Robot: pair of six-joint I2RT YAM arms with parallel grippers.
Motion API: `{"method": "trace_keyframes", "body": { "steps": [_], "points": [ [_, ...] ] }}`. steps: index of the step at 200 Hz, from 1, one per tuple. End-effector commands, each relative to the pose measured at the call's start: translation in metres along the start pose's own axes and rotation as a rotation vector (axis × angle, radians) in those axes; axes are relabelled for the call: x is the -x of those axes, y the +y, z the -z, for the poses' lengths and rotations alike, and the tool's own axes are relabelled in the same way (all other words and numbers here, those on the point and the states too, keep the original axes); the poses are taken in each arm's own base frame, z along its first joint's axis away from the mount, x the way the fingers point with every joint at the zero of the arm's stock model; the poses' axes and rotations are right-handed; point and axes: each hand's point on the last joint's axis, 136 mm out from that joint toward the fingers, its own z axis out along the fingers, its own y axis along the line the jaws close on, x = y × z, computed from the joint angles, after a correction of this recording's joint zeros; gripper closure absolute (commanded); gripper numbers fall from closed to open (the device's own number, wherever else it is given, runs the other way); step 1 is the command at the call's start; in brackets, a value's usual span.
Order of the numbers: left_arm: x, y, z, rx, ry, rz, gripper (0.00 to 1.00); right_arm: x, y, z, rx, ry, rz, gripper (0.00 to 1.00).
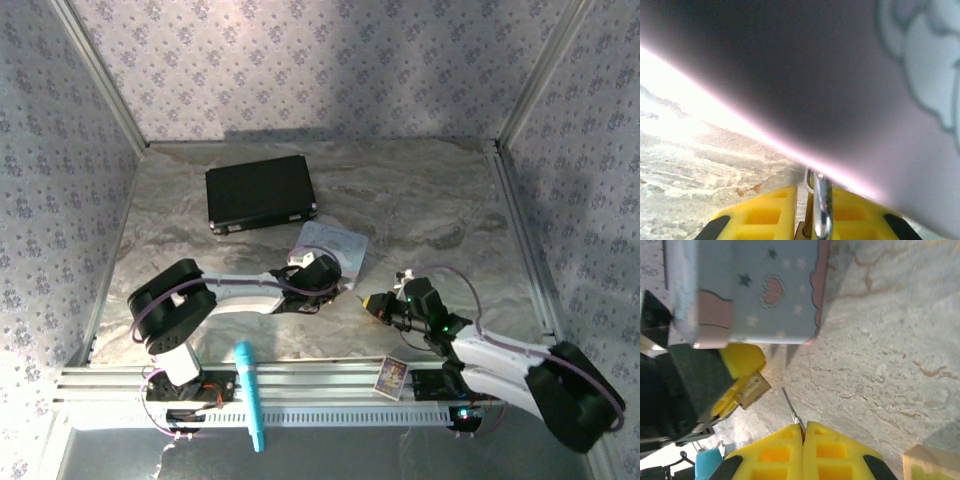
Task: Unlock the padlock with the key
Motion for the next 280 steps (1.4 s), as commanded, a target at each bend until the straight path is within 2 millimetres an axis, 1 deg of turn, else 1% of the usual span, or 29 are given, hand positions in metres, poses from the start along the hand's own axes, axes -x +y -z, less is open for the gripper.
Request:
{"method": "trace_keyframes", "body": {
  "steps": [1,15,30,49,71,94,113,152,161,178,197,208,234,251,280],
  "points": [
    [-0.004,0.001,0.001,-0.042,0.040,0.106,0.91,0.007,0.035,-0.006,0.131,0.002,-0.029,1.00],
    [-0.005,-0.007,0.001,-0.100,0.048,0.154,0.93,0.004,0.038,-0.011,0.142,0.027,-0.052,1.00],
    [-0.006,-0.012,-0.001,-0.153,0.055,0.208,0.93,0.003,0.048,-0.013,0.195,0.049,-0.081,1.00],
    [-0.004,-0.018,-0.001,-0.209,0.053,0.255,0.96,0.002,0.055,-0.015,0.227,0.076,-0.104,1.00],
    [-0.002,-0.021,-0.001,-0.268,0.051,0.328,0.99,0.005,0.053,-0.013,0.234,0.082,-0.126,1.00],
    [0.000,-0.018,-0.005,-0.290,0.050,0.373,1.00,0.009,0.047,-0.009,0.236,0.081,-0.152,1.00],
    [0.002,-0.018,-0.004,-0.293,0.036,0.371,1.00,0.008,0.047,-0.008,0.226,0.111,-0.157,1.00],
    [0.007,-0.025,-0.001,-0.304,0.024,0.365,1.00,0.008,0.054,-0.013,0.245,0.154,-0.171,1.00],
    [0.005,-0.023,-0.002,-0.277,0.029,0.357,1.00,0.009,0.056,-0.014,0.254,0.154,-0.176,1.00],
    [0.004,-0.016,-0.005,-0.220,0.032,0.338,0.98,0.010,0.052,-0.016,0.237,0.154,-0.183,1.00],
    [0.007,-0.014,-0.005,-0.178,0.014,0.302,0.97,0.009,0.044,-0.018,0.203,0.157,-0.197,1.00],
    [0.009,-0.012,-0.004,-0.146,0.003,0.283,0.95,0.010,0.044,-0.017,0.211,0.154,-0.199,1.00],
    [0.014,-0.023,-0.004,-0.225,-0.009,0.309,0.95,0.009,0.046,-0.018,0.211,0.171,-0.206,1.00],
    [0.018,-0.025,-0.003,-0.231,-0.012,0.314,0.95,0.009,0.049,-0.020,0.225,0.178,-0.216,1.00],
    [0.021,-0.030,-0.001,-0.250,-0.011,0.327,0.95,0.009,0.044,-0.026,0.215,0.186,-0.239,1.00]
  ]
}}
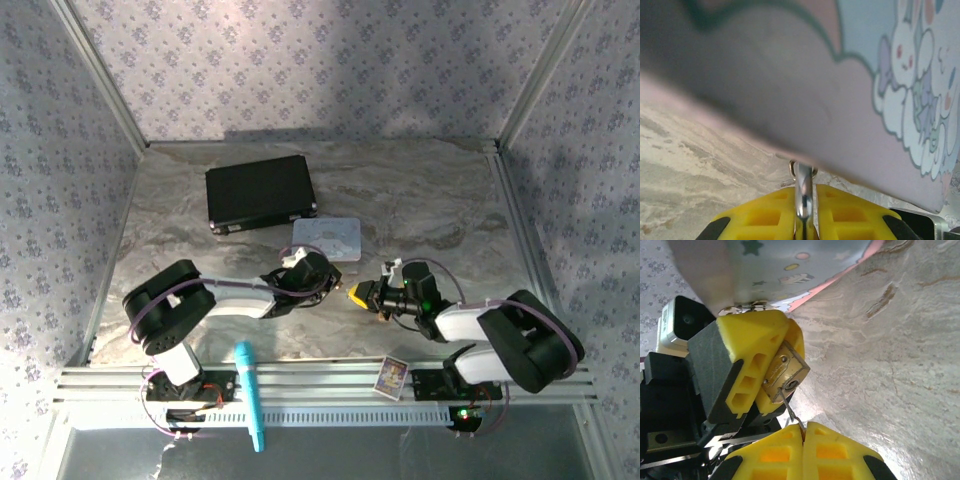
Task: Unlock the padlock with the key
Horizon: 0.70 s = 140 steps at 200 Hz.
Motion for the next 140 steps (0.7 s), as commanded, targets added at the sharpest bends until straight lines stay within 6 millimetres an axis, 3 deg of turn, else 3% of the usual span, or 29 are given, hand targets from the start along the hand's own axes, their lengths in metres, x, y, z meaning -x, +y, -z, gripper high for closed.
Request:
{"method": "trace_keyframes", "body": {
  "steps": [1,74,140],
  "points": [
    [-0.002,0.004,-0.003,0.010,0.027,0.051,0.95,0.001,0.005,-0.006,0.017,0.019,-0.018,1.00],
    [0.004,0.009,-0.002,0.053,0.008,0.058,0.96,0.002,0.000,-0.002,0.031,0.005,-0.046,1.00],
    [0.010,-0.005,-0.003,0.029,0.002,0.058,0.96,0.001,0.005,0.004,0.034,0.016,-0.027,1.00]
  ]
}}
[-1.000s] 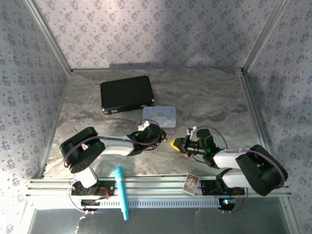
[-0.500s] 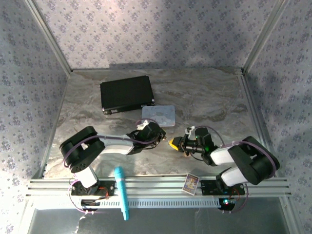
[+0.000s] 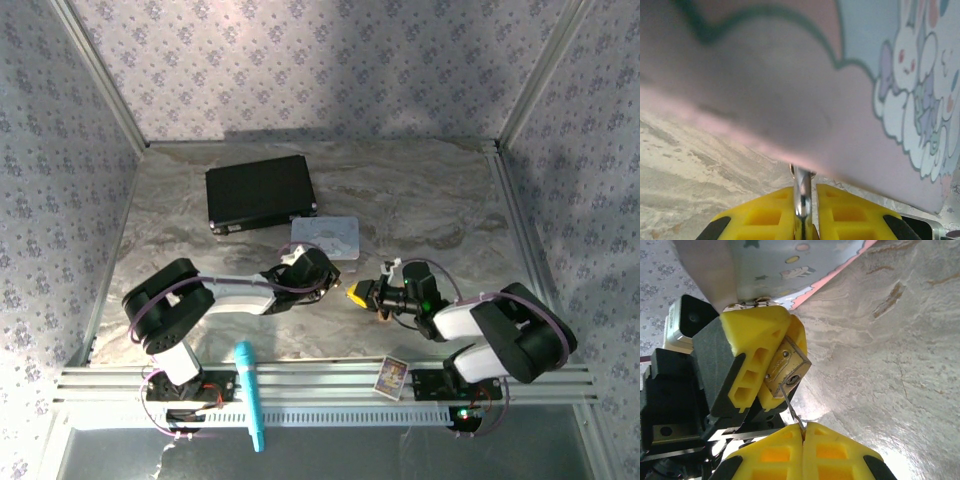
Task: Unlock the padlock with the key
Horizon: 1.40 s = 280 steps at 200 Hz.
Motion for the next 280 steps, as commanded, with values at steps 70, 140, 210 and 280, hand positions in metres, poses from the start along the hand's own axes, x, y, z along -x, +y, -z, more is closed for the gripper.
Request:
{"method": "trace_keyframes", "body": {
  "steps": [70,140,210,280],
  "points": [
    [0.000,-0.015,0.000,-0.026,0.022,0.046,0.97,0.000,0.003,-0.002,-0.013,0.027,0.010,1.00],
    [-0.002,-0.018,0.000,-0.038,0.033,0.055,0.97,0.001,0.011,-0.008,-0.002,0.036,0.030,1.00],
    [0.001,-0.014,0.001,-0.010,0.009,0.054,0.97,-0.001,-0.001,-0.006,-0.030,0.033,0.013,1.00],
    [0.001,-0.010,0.002,0.001,0.007,0.064,0.97,-0.008,-0.004,-0.008,-0.043,0.043,0.018,1.00]
  ]
}}
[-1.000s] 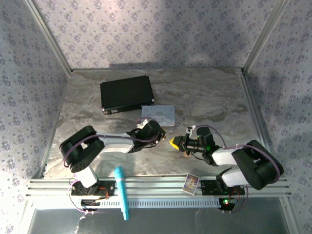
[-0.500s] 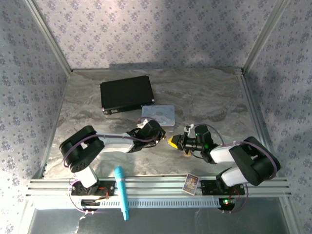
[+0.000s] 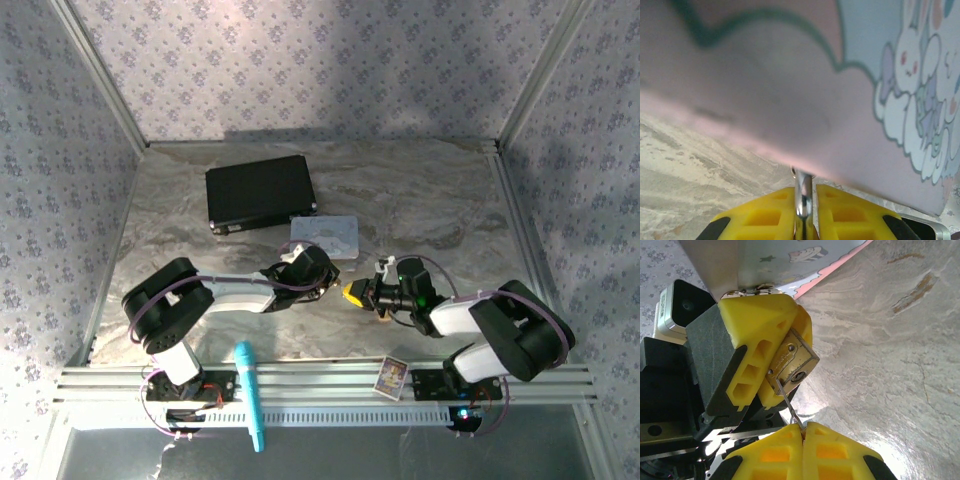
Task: Unlock the padlock with the key
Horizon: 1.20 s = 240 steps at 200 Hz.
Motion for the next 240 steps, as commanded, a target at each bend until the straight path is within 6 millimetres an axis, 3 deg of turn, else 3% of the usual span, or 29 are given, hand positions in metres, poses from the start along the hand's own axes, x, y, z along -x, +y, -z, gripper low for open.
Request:
{"method": "trace_keyframes", "body": {
  "steps": [1,81,240],
  "points": [
    [0.000,-0.010,0.002,-0.012,0.001,0.052,0.97,-0.002,-0.008,0.003,-0.022,-0.001,-0.005,1.00],
    [0.002,-0.014,0.004,-0.023,-0.005,0.051,0.96,-0.003,-0.011,0.010,-0.029,0.003,-0.013,1.00],
    [-0.009,-0.019,0.000,-0.074,0.044,0.072,0.96,0.014,0.013,-0.001,0.022,0.002,0.016,1.00]
  ]
}}
